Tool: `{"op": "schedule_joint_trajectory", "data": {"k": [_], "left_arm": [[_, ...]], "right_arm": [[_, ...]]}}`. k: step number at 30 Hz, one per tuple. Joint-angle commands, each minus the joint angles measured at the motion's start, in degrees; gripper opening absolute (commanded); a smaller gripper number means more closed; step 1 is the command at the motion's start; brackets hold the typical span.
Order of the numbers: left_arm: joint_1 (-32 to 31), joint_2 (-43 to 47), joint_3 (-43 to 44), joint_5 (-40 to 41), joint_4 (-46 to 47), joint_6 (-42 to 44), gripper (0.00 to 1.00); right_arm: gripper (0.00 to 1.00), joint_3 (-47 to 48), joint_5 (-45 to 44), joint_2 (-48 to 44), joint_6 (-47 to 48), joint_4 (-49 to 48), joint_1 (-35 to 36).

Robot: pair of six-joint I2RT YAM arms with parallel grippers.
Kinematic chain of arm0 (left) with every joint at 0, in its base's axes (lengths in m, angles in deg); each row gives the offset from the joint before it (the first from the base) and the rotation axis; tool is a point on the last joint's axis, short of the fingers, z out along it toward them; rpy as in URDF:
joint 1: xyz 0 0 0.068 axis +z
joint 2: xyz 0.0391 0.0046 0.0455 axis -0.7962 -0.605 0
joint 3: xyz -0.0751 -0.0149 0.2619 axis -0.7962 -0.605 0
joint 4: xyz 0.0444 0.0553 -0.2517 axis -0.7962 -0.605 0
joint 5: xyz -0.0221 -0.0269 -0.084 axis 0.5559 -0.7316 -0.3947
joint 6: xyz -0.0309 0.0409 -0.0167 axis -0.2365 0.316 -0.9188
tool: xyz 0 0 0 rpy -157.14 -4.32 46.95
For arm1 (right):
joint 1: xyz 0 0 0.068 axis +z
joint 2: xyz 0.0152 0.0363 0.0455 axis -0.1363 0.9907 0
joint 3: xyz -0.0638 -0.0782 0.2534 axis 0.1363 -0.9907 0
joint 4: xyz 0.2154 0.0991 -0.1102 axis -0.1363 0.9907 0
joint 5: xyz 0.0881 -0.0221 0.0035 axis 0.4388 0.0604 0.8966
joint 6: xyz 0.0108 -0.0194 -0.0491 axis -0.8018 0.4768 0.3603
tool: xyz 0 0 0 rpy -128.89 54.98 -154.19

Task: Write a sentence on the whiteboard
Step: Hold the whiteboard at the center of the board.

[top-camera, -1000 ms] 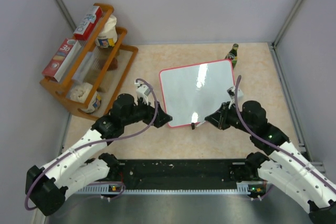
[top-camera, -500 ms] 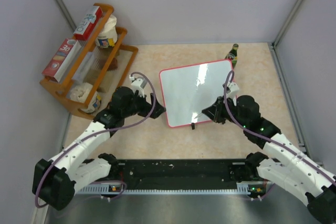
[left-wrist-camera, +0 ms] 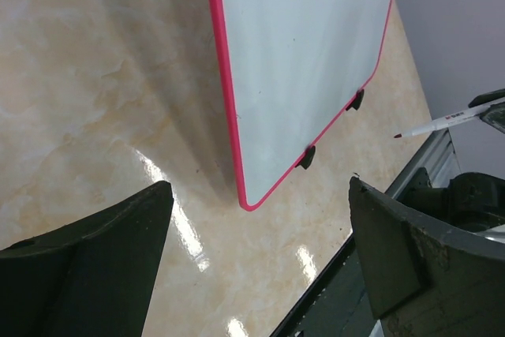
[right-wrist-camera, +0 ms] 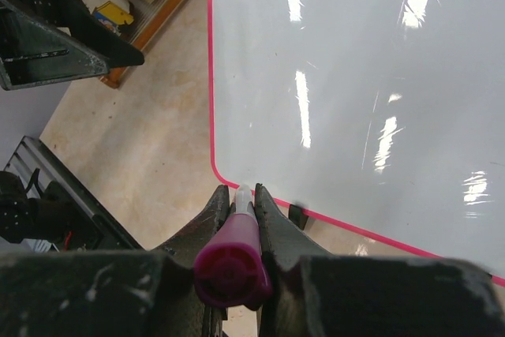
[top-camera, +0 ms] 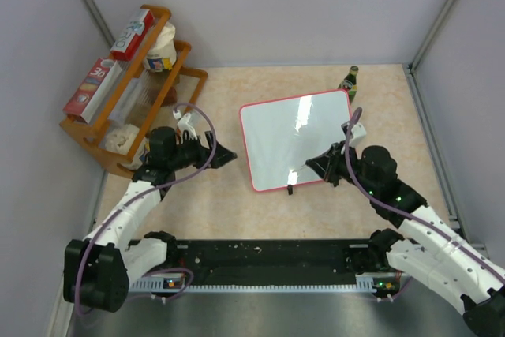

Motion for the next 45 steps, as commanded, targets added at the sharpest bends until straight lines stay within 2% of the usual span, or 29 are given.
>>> {"op": "schedule_joint_trajectory", "data": {"k": [1, 7, 14, 17, 23, 27, 32, 37, 45], "left_arm": [[0.6, -2.7, -1.4, -7.6, 9.2, -1.9, 0.95], [0.6, -7.1, -2.8, -12.1, 17.4, -3.0, 0.94], [0.6, -8.6, -3.1, -11.8, 21.1, -2.2, 0.95], [0.6, -10.6, -3.4, -13.8, 25.9, -3.6, 0.95], [-0.1, -18.0, -3.9, -19.9, 39.0, -7.3, 0.93], [-1.1, -23.8, -2.4, -19.7, 42.4, -8.1, 0.92], [-3.2, -32.6, 1.2, -20.3, 46.2, -8.5, 0.83], [-4.2, -40.8, 4.1, -23.2, 56.8, -12.7, 0.72], [-4.6, -50.3, 8.9, -29.2, 61.0, -12.6, 0.29]], "right_arm": [[0.0, 0.0, -0.5, -0.2, 1.1, -1.3, 0.6], [0.0, 0.1, -0.4, -0.2, 1.2, -1.8, 0.6], [0.0, -0.7, 0.2, 0.1, 1.2, -3.4, 0.6], [0.0, -0.8, 1.6, 0.4, 1.3, -5.6, 0.6], [0.0, -0.5, 4.9, 2.0, 1.0, -11.1, 0.6], [0.0, -0.1, 7.1, 4.8, 0.3, -13.9, 0.7], [0.0, 0.3, 8.0, 7.1, -0.2, -16.1, 0.7], [0.0, 1.0, 7.3, 7.6, 0.5, -15.5, 0.7], [0.0, -0.5, 7.2, 6.6, 0.1, -16.8, 0.7]]}}
